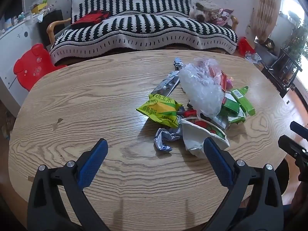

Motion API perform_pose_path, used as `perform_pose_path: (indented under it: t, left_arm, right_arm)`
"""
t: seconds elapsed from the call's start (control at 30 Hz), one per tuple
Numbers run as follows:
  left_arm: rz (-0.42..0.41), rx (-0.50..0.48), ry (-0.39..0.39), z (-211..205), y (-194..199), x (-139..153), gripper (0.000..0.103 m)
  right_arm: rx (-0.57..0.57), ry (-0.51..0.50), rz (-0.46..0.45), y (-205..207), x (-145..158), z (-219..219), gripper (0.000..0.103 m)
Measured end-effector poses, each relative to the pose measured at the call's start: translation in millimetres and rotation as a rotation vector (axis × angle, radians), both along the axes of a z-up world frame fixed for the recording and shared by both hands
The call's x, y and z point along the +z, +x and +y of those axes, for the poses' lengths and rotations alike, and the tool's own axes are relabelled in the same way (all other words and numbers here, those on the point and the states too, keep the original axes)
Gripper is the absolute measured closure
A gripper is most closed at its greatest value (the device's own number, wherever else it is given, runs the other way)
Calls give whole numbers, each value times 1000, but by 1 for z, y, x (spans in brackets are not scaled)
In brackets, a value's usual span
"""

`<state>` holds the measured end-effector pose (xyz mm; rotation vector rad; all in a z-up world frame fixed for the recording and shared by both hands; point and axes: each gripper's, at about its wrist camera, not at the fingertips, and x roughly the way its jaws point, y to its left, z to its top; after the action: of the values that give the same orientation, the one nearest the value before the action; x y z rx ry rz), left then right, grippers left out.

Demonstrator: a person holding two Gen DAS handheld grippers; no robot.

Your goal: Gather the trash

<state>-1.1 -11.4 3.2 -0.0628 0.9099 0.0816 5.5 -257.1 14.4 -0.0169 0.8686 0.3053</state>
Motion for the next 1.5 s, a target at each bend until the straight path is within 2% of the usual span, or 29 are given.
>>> perform_pose_path:
  t: [1.5]
  left_arm:
    - [1, -1, -1, 1, -3, 2, 6]
  right_arm:
    - [-9, 5, -12, -1, 1, -3, 6]
